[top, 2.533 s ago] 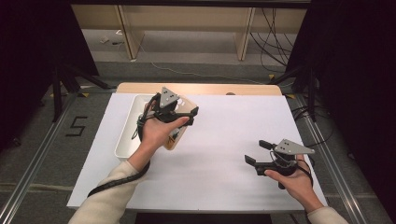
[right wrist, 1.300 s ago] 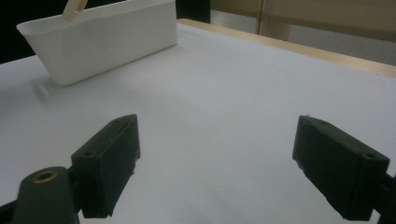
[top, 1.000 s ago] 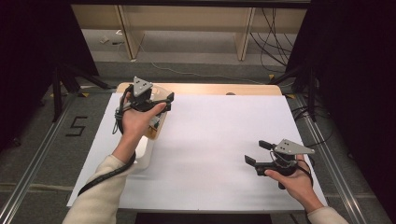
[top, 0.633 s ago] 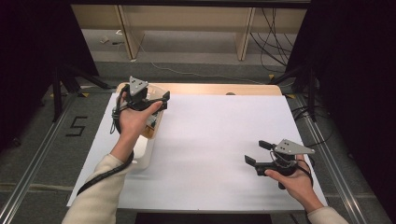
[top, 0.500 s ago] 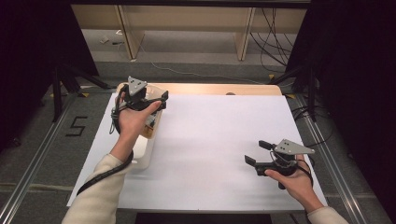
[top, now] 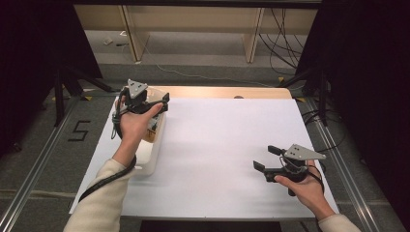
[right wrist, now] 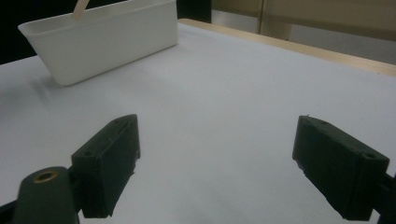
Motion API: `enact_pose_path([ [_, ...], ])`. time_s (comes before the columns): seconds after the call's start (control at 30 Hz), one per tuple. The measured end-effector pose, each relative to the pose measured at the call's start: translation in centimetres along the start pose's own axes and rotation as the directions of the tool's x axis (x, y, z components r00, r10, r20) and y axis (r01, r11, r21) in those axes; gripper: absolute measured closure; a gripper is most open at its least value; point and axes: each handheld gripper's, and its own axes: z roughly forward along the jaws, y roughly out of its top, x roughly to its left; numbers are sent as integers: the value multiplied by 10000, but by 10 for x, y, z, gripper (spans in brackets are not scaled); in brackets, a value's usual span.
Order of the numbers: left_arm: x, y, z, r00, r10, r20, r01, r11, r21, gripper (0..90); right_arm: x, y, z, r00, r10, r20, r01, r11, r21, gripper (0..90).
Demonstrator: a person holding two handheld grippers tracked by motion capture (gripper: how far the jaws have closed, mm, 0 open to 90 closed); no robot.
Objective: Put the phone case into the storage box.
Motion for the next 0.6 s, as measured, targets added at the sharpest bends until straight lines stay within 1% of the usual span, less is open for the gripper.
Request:
enact_pose_path([
  [0.27, 6, -2, 1, 9996, -45, -276, 45, 10000, 0, 115, 0, 0, 0, 10000, 3, -1, -3, 10000, 19, 158],
  [0.6, 10, -3, 1, 9989, -87, -464, 86, 10000, -30, 115, 0, 0, 0, 10000, 1, -6, -1, 10000, 33, 158],
])
